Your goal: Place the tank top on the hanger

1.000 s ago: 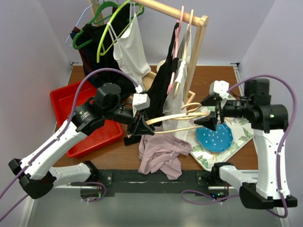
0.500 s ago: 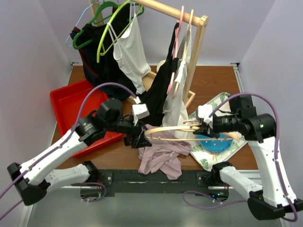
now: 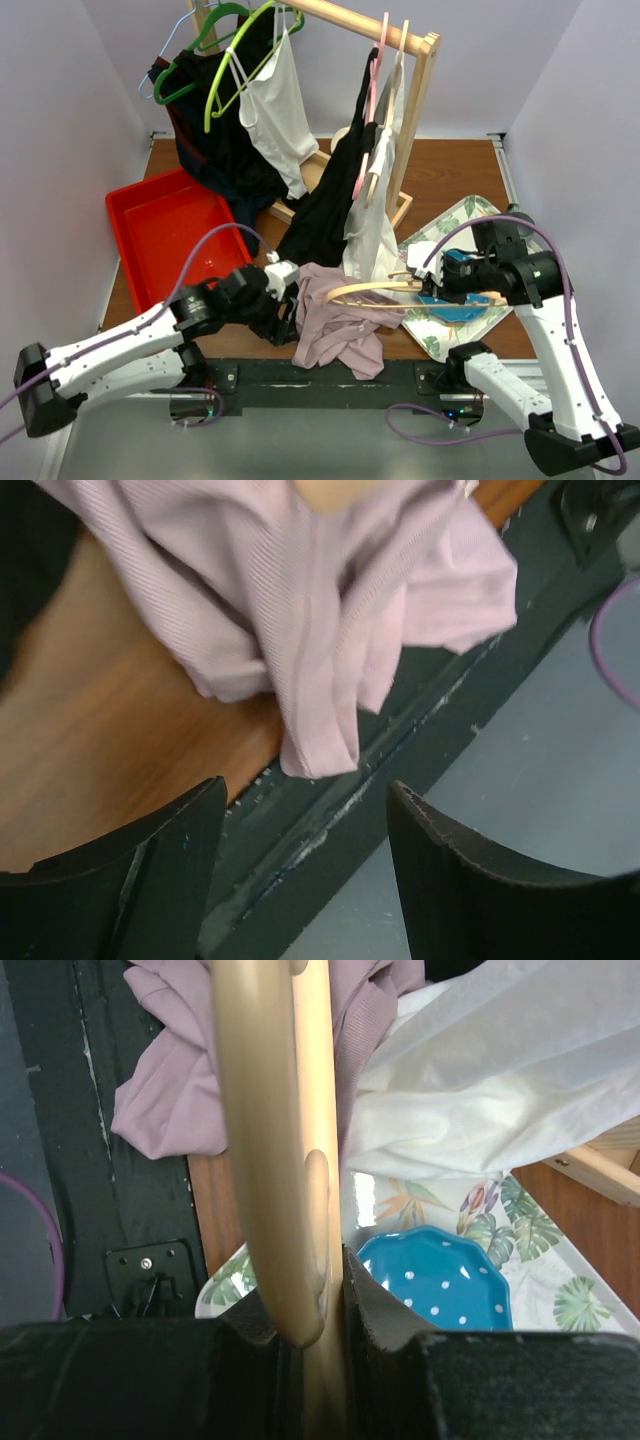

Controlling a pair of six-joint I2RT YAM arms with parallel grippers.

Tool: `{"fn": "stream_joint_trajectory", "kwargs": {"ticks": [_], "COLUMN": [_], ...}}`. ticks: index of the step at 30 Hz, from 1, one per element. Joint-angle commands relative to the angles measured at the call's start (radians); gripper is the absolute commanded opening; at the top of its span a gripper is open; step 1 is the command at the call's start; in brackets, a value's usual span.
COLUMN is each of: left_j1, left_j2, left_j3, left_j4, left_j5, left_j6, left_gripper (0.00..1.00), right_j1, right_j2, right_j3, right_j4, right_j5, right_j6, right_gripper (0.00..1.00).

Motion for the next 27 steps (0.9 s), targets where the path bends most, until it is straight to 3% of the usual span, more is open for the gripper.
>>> {"fn": "stream_joint_trajectory", "kwargs": {"ticks": [1,5,8,15,18,22,23,24,27], "left_j1": [-0.16,-0.317,-0.349,-0.354,-0.354,-0.352,-0.352,-0.352,-0.354], "left_j2": [0.07,0.243,0.315,0.348,0.331,0.31,0.294,0.287,0.286], "left_j3": [0.025,0.084,0.106,0.12,0.12,0.097,0.089,0.075,0.078], "left_j4": [0.029,-0.009,0.001,0.027,0.041,0.081,0.113,0.125,0.112], "left_j5": [-0.198,-0.382,-0.439,-0.467,-0.456,-0.395,-0.376,-0.362,-0.348], "left_j6": [-0.184,-0.297,-0.33,-0.337,-0.327,-0.316,-0.316,-0.32,-0.331], "left_gripper": [0.68,0.66,0.62,0.07,0.0,0.0,0.05,0.23,0.41], "right_j1": [0.005,0.005,0.005,0.013,0.025,0.053,0.06,0.063,0.076], "right_j2": [0.002,0.005,0.002,-0.003,0.005,0.022,0.025,0.026,0.034], "right_j3": [0.007,0.018,0.019,0.018,0.021,0.03,0.033,0.034,0.038], "right_j4": [-0.121,-0.121,-0.121,-0.121,-0.121,-0.121,-0.121,-0.123,-0.121], "right_j5": [-0.002,-0.016,-0.027,-0.039,-0.045,-0.061,-0.065,-0.068,-0.079], "right_j6": [-0.015,-0.004,-0.001,0.004,0.002,0.004,0.007,0.005,0.004], "right_gripper": [0.0,0.0,0.0,0.0,0.0,0.0,0.0,0.0,0.0]}}
